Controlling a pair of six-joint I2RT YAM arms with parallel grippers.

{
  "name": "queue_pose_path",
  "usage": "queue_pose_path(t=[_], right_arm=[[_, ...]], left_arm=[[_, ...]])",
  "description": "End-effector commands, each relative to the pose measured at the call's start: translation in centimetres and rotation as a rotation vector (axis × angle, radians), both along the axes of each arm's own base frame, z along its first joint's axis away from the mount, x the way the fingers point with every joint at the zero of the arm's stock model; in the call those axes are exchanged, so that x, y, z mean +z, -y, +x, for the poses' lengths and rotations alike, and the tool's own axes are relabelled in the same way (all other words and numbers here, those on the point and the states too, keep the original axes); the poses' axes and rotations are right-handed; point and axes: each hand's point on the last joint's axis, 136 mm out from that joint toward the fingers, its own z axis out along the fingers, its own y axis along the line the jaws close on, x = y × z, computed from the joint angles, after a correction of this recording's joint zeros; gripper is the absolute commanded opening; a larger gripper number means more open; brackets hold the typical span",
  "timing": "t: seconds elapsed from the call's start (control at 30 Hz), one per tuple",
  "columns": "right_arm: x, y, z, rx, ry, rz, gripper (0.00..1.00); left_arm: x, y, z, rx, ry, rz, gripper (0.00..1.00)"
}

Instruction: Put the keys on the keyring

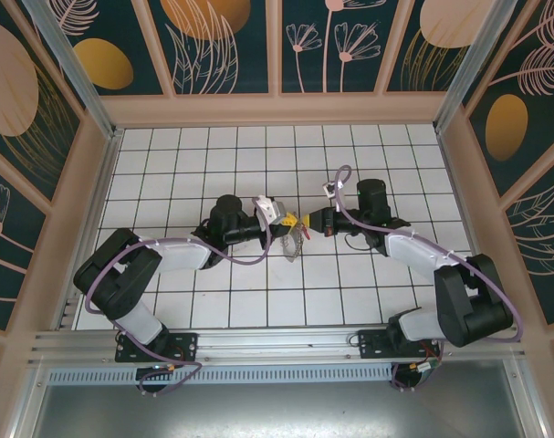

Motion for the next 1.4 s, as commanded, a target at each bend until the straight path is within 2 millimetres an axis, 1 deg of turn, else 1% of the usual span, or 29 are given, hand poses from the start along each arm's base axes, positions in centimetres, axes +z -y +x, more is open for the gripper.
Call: queue_pose_path(t=[0.0,0.1,0.2,0.27,0.57,0.67,0.73,0.9,1.07,1.2,1.27,1.33,1.37], right_arm=[[-1.8,1.1,1.0,-0.064,-0.079,-0.031,0.0],[-2.1,1.2,1.2,-0.072,-0.109,-0.023,0.0],[-2.1,1.4,1.3,-0.074,-0.114,-0.007,0.0],[-1.8,1.3,1.3,-0.065,-0.12,0.013,0.0],[-1.2,0.7,1.1,-0.008,-0.155,0.07,0.0],[-0.6,0.6,1.3,-0.002,-0.143,0.09,0.0],[0.0,0.7,1.4,-0.001,-0.13,0.104,0.0],[2.4,0.4,1.1,0.036,-0.072,0.164,0.0],[3.0,1.0,1.1,0.017,-0.038,0.149,0.0],[2.7,2.8,2.3,-0.107,0.011,0.065,0.0],[2.9,3.4,2.6,-0.143,0.06,0.03,0.05],[3.3,3.4,2.1,-0.126,0.123,0.021,0.14],[3.3,3.4,1.8,-0.113,0.158,0.01,0.17]], left_arm=[[6.4,0.6,-0.5,-0.047,0.172,-0.18,0.0],[6.7,0.6,-0.5,-0.046,0.175,-0.205,0.0],[7.1,0.6,-1.1,-0.071,0.209,-0.227,0.0],[7.5,0.5,-1.3,-0.076,0.223,-0.252,0.0],[7.9,0.7,-1.5,-0.104,0.223,-0.292,0.0],[7.8,0.8,-1.5,-0.106,0.223,-0.291,0.0],[7.7,0.9,-1.5,-0.105,0.22,-0.287,0.0],[7.1,1.1,-1.8,-0.133,0.202,-0.276,0.0],[6.1,0.9,-1.2,-0.097,0.178,-0.236,0.0],[4.8,1.0,-0.6,-0.07,0.158,-0.163,0.0],[4.1,1.0,-0.4,-0.065,0.15,-0.126,0.0],[3.8,1.2,-0.3,-0.072,0.143,-0.106,0.0],[3.7,1.2,-0.5,-0.08,0.14,-0.104,0.0]])
